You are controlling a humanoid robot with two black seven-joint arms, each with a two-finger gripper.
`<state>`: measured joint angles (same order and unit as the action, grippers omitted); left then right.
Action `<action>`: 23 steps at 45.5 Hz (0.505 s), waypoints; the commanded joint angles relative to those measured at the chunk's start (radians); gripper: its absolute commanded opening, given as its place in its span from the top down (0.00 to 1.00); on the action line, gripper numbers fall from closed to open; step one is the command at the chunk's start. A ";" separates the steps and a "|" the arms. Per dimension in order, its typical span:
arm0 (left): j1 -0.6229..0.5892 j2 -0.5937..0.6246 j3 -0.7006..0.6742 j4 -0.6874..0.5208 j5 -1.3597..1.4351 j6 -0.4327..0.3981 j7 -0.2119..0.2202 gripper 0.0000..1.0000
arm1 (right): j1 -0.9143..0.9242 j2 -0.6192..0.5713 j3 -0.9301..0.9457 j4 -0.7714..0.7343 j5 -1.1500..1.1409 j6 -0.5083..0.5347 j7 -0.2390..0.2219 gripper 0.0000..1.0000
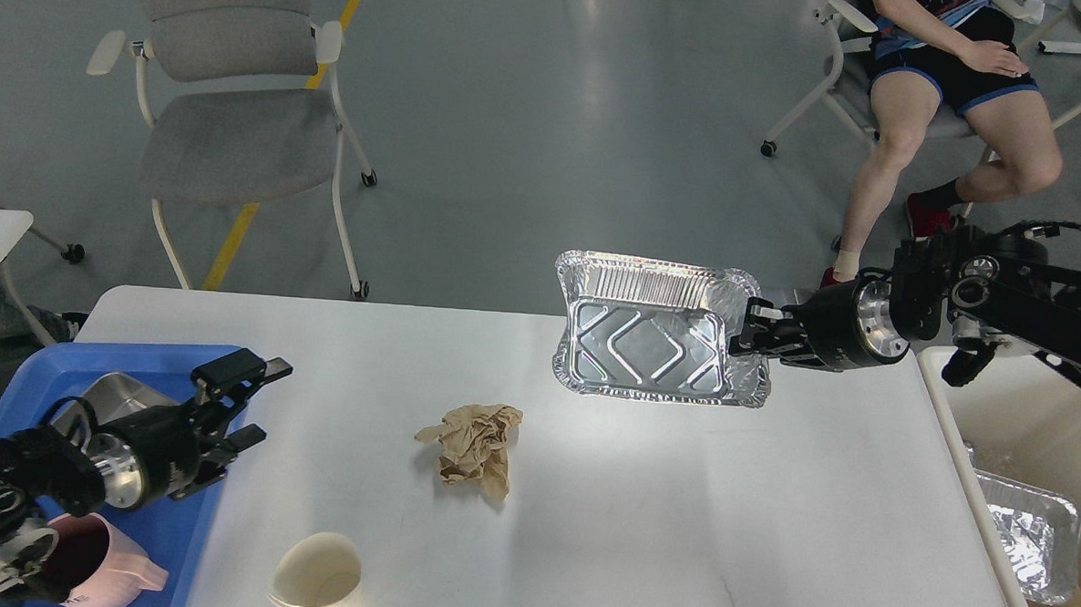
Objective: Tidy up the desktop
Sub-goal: 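Grasp the cream paper cup with the left gripper and lift it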
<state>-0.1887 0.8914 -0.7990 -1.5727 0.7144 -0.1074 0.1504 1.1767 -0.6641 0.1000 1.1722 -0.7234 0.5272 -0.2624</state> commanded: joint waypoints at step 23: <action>-0.175 0.609 0.215 -0.138 0.020 -0.379 -0.025 0.10 | -0.009 0.011 0.004 0.001 -0.002 -0.004 0.005 1.00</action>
<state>-0.3286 1.5288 -0.5803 -1.7082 0.7300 -0.4399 0.1318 1.1668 -0.6559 0.1044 1.1736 -0.7252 0.5232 -0.2596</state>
